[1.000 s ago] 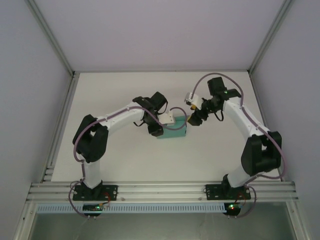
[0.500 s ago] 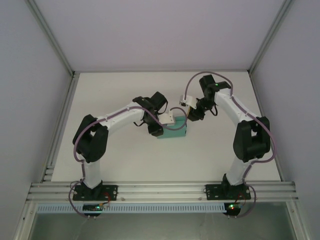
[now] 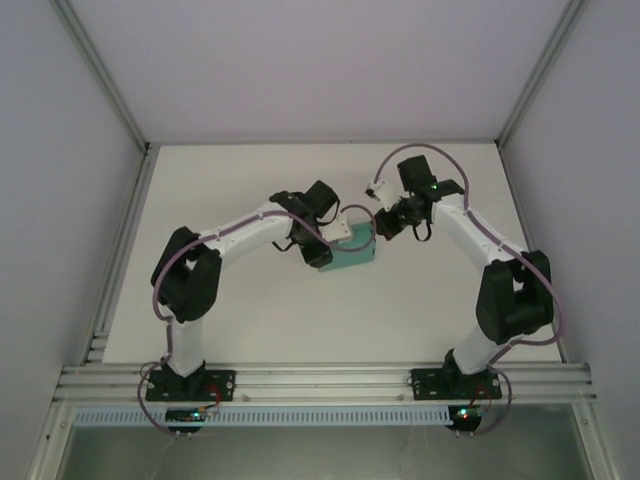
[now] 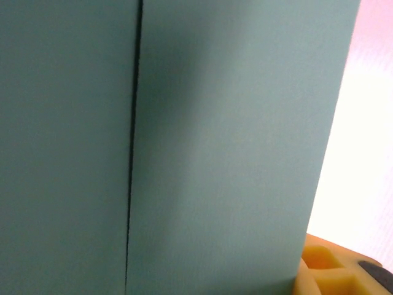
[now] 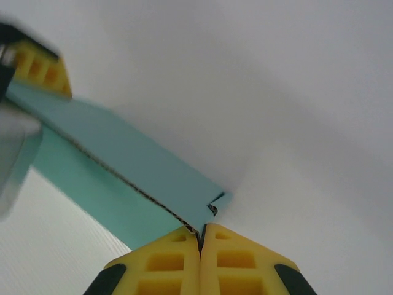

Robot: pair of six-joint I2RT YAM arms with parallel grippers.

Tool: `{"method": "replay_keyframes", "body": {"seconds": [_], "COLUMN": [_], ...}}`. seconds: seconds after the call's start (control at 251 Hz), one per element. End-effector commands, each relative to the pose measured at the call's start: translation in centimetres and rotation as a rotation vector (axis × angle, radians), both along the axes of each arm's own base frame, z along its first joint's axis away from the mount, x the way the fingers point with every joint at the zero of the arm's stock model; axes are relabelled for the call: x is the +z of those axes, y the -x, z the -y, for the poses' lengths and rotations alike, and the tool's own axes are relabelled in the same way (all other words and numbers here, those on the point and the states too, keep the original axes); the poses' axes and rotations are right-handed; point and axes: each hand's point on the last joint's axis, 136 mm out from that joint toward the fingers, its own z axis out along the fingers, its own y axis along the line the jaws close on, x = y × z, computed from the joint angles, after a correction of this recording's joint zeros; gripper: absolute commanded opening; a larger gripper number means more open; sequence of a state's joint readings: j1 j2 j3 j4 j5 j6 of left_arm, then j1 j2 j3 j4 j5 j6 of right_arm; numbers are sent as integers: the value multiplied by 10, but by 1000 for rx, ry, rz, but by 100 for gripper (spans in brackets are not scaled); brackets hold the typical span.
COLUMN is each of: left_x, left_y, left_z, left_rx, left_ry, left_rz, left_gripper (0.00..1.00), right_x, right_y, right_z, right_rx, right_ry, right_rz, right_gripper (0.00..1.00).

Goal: Assemble paper box

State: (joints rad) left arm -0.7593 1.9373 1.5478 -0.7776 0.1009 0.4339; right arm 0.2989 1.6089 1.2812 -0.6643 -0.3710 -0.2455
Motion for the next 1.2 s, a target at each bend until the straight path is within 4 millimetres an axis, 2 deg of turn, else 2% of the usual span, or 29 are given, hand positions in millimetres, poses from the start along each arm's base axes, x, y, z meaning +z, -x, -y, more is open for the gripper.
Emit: {"method": "replay_keyframes", "body": {"seconds": [0.0,0.124,0.259,0.283,0.311,0.399,0.495,0.531,0.635,0.671,0.73,0.814,0.862,0.914,0.962,0.99,1.102,1.193], "left_x": [-5,-6,-3,-4,-3,-4,-4,-2,-2,-2,0,5,11,17,25,31,50,64], "left_y": [-24,-26,-25,-25,-25,-24,-27,-28,-28,-29,-30,-31,-32,-33,-34,-34,-32,-29], "left_z": [13,15,17,17,17,16,15,16,17,18,19,20,20,21,21,20,18,8], "left_rx": [97,100,97,96,96,95,107,111,117,119,127,142,152,157,168,176,206,260], "left_ry": [31,29,42,42,41,36,30,32,38,40,45,54,66,83,100,111,155,175], "left_rz": [26,25,23,23,21,20,26,27,22,23,26,28,34,48,64,75,95,120], "left_gripper": [38,38,38,38,38,38,39,40,40,41,43,50,61,65,84,100,100,100], "right_x": [13,20,4,-7,-10,-19,-31,-34,-55,-55,-48,-47,-48,-49,-49,-49,-48,-49], "right_y": [15,19,17,22,19,26,36,34,48,54,49,44,42,41,40,39,35,36], "right_z": [-19,-24,-19,-16,-12,-17,-16,-11,-11,-16,-15,-9,-6,-6,-7,-6,-4,-4], "right_rx": [-236,-282,-326,-324,-302,-197,-191,-199,-127,-116,-113,-163,-183,-205,-215,-226,-262,-279], "right_ry": [-186,-242,-216,-202,-183,-185,-215,-186,-87,-130,-141,-100,-91,-88,-79,-66,-21,-2], "right_rz": [-171,-219,-216,-233,-199,-111,-79,-27,93,72,133,157,155,158,164,171,188,188], "right_gripper": [0,0,0,0,0,0,0,0,0,0,0,0,0,0,0,0,0,0]}}
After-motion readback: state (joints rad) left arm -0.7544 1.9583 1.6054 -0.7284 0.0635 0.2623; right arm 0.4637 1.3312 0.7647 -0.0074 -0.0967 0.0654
